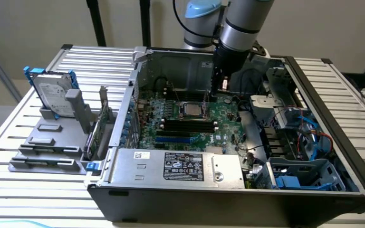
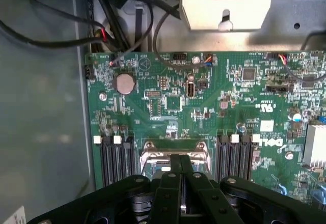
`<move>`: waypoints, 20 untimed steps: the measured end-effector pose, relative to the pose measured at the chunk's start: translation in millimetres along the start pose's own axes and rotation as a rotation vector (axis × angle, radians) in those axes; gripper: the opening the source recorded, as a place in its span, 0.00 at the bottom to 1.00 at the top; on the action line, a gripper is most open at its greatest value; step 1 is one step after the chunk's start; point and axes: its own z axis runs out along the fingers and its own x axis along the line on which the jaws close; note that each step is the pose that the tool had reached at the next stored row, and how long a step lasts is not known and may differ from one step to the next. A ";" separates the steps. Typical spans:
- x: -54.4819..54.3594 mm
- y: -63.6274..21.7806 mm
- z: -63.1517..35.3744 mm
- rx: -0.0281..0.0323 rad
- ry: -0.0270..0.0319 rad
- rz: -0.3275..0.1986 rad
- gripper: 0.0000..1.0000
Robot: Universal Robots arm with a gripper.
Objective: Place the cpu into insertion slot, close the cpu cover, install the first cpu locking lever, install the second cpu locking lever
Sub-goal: 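Close the cpu cover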
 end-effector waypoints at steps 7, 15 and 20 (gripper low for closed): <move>-1.4 -15.7 1.7 0.0181 -0.0009 0.000 0.11; -3.4 -28.9 4.6 0.0528 -0.0018 -0.002 0.11; -5.1 -40.7 7.4 0.0667 -0.0010 -0.002 0.11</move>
